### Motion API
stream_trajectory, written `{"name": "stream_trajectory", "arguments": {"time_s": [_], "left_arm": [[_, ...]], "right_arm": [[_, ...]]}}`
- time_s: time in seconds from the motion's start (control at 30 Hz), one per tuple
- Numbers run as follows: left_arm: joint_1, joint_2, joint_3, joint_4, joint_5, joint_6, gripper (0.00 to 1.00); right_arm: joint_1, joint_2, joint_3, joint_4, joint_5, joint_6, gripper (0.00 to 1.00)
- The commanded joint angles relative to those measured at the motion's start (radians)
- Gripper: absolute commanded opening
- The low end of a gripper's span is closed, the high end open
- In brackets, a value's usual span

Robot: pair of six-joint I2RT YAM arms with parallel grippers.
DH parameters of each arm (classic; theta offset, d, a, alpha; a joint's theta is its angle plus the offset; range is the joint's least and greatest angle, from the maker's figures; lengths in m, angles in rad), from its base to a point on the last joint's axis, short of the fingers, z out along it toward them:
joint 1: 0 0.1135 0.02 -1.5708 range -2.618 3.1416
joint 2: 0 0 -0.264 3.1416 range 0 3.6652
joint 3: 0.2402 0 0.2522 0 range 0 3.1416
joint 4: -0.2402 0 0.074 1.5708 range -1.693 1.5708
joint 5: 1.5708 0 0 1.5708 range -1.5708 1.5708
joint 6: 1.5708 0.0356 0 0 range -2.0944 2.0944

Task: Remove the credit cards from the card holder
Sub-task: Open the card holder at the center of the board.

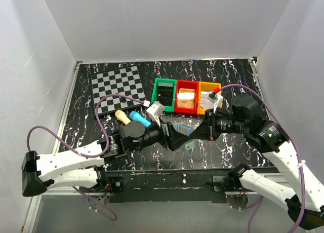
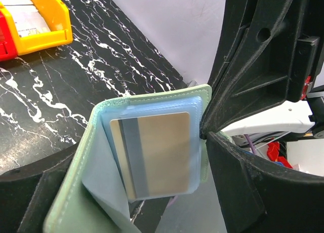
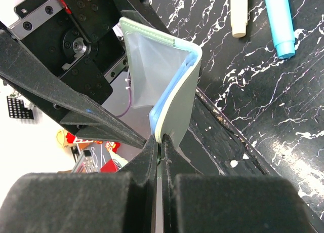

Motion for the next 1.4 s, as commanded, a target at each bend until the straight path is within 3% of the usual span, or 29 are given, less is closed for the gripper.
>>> {"name": "stream_trajectory", "arguments": {"time_s": [0.0,0.3,0.37,0.53,0.6,0.8,0.97,1.1,1.3,1.37], "left_arm": [[-0.001,-0.011,0.015,-0.041,-0.047,0.014,0.77],[-0.001,-0.073,-0.038,-0.036,-0.084,0.005,0.58],[-0.001,-0.076,-0.038,-0.045,-0.089,0.002,0.58],[-0.001,-0.106,-0.059,-0.045,-0.104,-0.012,0.72],[-0.003,-0.125,-0.071,-0.034,-0.104,-0.013,0.72],[-0.001,-0.169,-0.079,-0.047,-0.093,-0.010,0.55],[-0.001,-0.194,-0.085,-0.048,-0.078,-0.009,0.35],[-0.001,-0.195,-0.068,-0.048,-0.061,-0.001,0.29],[-0.001,-0.165,-0.018,-0.094,-0.023,0.027,0.31],[-0.001,-0.154,-0.002,-0.102,-0.018,0.031,0.20]], "right_arm": [[0.005,-0.015,0.049,0.032,-0.035,0.007,0.01],[0.005,-0.019,0.048,0.032,-0.034,0.002,0.01],[0.005,-0.021,0.046,0.030,-0.034,0.001,0.01],[0.005,-0.024,0.048,0.029,-0.034,0.001,0.01],[0.005,-0.025,0.046,0.026,-0.029,-0.002,0.01],[0.005,-0.038,0.018,0.055,-0.029,-0.002,0.01],[0.005,-0.038,-0.005,0.087,-0.043,0.010,0.01],[0.003,-0.039,-0.032,0.115,-0.051,0.021,0.01],[0.003,-0.053,-0.086,0.194,-0.084,0.053,0.01],[0.003,-0.056,-0.100,0.230,-0.104,0.067,0.01]]}}
